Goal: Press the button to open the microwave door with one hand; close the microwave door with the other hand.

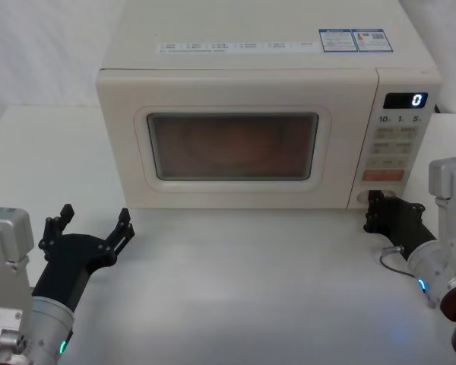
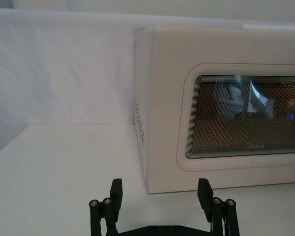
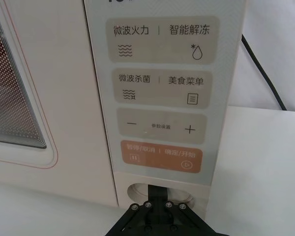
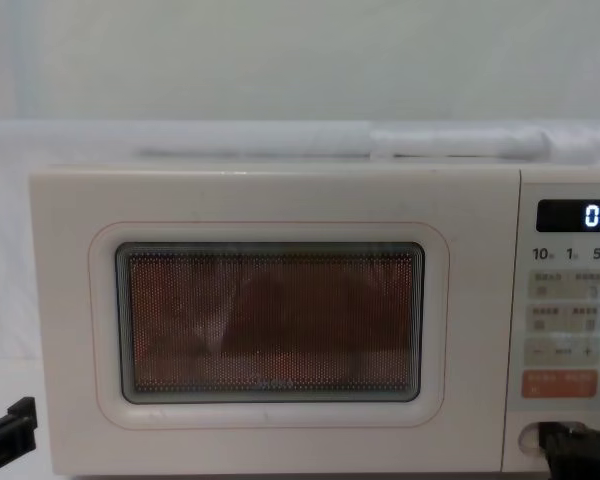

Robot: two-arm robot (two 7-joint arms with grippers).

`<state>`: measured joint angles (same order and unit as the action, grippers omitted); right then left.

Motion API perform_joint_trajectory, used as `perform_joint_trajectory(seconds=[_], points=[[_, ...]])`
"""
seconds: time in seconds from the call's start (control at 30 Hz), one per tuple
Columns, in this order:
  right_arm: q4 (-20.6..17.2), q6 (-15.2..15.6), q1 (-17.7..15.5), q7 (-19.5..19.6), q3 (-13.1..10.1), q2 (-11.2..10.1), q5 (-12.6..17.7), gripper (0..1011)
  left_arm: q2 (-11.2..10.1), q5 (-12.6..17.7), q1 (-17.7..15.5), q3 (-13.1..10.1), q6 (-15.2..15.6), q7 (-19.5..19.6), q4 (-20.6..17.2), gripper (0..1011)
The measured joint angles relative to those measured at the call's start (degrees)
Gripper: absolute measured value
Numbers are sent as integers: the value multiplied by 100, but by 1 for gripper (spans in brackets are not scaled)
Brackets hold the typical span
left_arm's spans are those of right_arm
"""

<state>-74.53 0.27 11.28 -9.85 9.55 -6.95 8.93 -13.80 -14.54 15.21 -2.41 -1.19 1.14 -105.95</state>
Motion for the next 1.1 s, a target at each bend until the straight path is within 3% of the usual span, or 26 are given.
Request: perform_joint_trajectory(seconds=[1.1], points=[[94, -2, 51, -54, -37, 0, -1, 0, 0, 0, 0, 0, 0, 0, 0, 1001]])
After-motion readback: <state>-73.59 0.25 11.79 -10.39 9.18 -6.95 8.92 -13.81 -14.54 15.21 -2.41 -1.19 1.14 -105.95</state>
